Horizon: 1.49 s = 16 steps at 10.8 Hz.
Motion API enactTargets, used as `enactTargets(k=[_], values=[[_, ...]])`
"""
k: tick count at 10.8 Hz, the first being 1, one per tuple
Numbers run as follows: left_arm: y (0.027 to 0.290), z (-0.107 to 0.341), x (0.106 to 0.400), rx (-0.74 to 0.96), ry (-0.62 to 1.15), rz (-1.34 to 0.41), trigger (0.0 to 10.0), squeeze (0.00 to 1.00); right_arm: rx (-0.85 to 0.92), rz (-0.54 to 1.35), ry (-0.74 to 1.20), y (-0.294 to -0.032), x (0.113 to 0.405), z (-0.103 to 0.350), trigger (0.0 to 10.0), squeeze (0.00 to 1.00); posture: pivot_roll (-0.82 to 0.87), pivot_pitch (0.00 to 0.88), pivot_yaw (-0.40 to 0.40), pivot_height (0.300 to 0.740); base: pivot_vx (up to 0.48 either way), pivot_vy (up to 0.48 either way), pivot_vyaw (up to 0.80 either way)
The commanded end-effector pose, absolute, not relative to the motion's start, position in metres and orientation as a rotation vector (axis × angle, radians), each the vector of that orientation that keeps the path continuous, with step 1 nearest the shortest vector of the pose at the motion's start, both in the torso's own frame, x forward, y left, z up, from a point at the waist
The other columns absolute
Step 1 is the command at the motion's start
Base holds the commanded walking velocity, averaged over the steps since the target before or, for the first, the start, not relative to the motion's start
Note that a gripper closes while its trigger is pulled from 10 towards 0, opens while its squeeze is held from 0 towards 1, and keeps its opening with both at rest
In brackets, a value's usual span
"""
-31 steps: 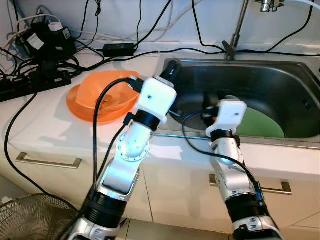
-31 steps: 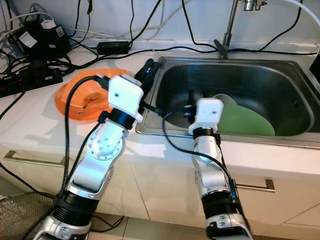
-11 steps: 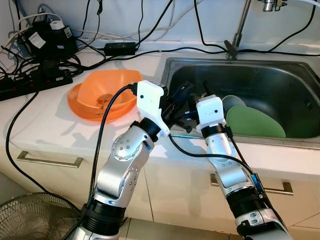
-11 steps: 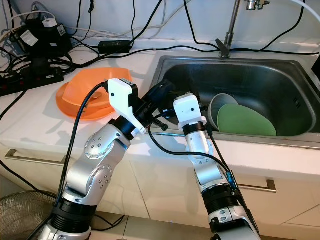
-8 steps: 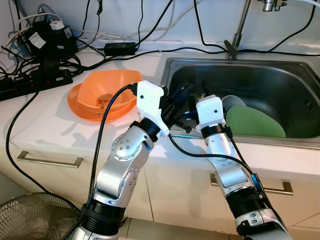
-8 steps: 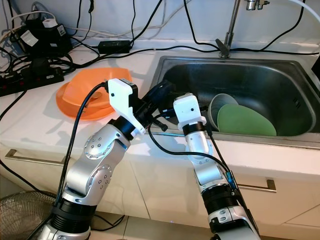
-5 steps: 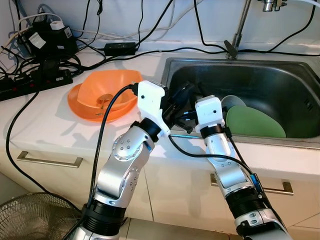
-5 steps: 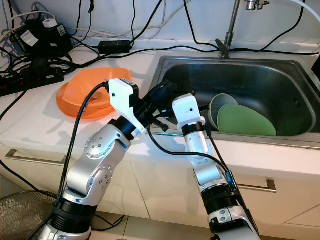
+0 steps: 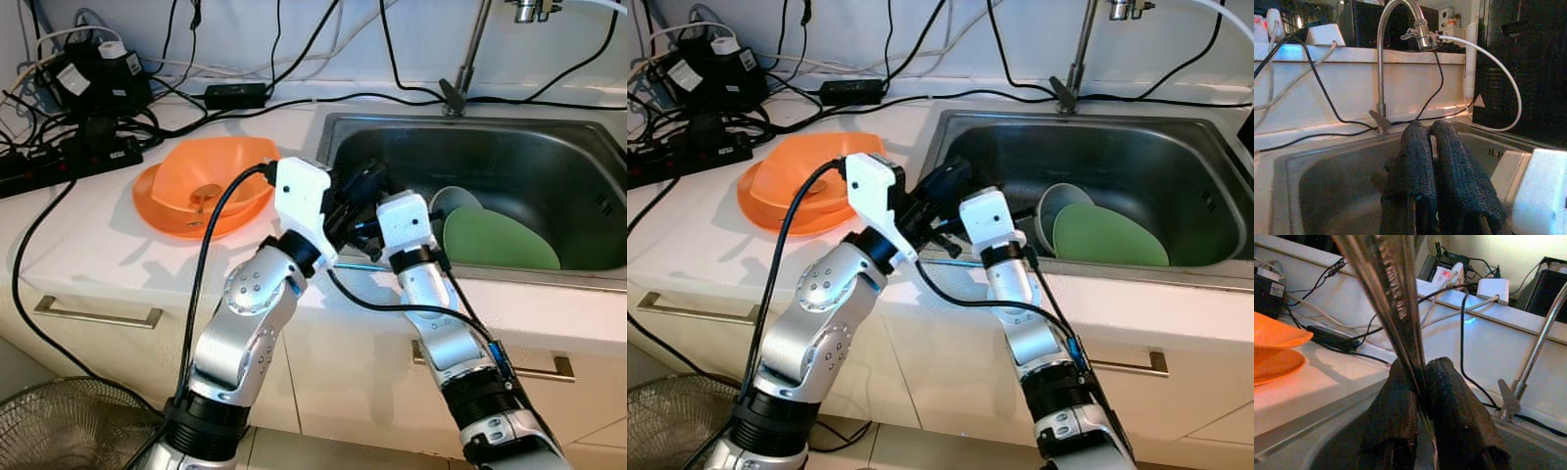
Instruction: Kitchen organization
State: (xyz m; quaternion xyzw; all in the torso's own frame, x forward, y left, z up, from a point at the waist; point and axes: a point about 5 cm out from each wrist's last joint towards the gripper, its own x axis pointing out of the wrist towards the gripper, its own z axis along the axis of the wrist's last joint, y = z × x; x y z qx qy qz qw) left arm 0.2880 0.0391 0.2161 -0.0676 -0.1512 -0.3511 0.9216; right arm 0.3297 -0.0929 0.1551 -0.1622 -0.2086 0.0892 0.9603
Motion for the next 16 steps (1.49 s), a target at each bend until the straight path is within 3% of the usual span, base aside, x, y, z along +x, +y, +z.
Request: enactTargets(k=[1, 4, 10, 11, 13, 14, 15, 16], values=[[0.052, 0.204, 0.297, -0.132, -0.249, -0.644, 10.0, 1.0, -0.281, 0.156, -0.459, -0.095, 0.331, 0.164, 0.0, 0.0, 0.08, 0.0, 0.078, 0.74, 0.0, 0.0, 0.0], [0.054, 0.206, 0.298, -0.174, -0.249, -0.624, 10.0, 1.0, -0.281, 0.154, -0.451, -0.097, 0.331, 0.162, 0.0, 0.0, 0.08, 0.0, 0.074, 0.74, 0.0, 0.0, 0.0], [0.074, 0.237, 0.301, -0.468, -0.348, -0.545, 10.0, 1.0, -0.282, 0.12, -0.39, -0.104, 0.335, 0.153, 0.0, 0.0, 0.08, 0.0, 0.065, 0.74, 0.0, 0.0, 0.0], [0.076, 0.237, 0.3, -0.488, -0.349, -0.542, 10.0, 0.01, -0.281, 0.113, -0.384, -0.106, 0.337, 0.153, 0.0, 0.0, 0.08, 0.0, 0.065, 0.74, 0.0, 0.0, 0.0], [0.075, 0.234, 0.298, -0.497, -0.329, -0.557, 10.0, 0.0, -0.281, 0.102, -0.379, -0.109, 0.339, 0.154, 0.0, 0.0, 0.09, 0.0, 0.061, 0.74, 0.0, 0.0, 0.0], [0.071, 0.219, 0.299, -0.33, -0.265, -0.572, 10.0, 0.0, -0.275, 0.069, -0.366, -0.116, 0.344, 0.157, 0.0, 0.0, 0.09, 0.0, 0.059, 0.74, 0.0, 0.0, 0.0], [0.071, 0.215, 0.3, -0.289, -0.243, -0.573, 10.0, 0.0, -0.273, 0.058, -0.362, -0.118, 0.346, 0.158, 0.8, 0.0, 0.09, 0.0, 0.059, 0.74, 0.0, 0.0, 0.0], [0.071, 0.199, 0.301, -0.195, -0.181, -0.569, 10.0, 0.0, -0.27, 0.006, -0.354, -0.132, 0.354, 0.166, 10.0, 0.0, 0.09, 0.0, 0.059, 0.74, 0.0, 0.0, 0.0]])
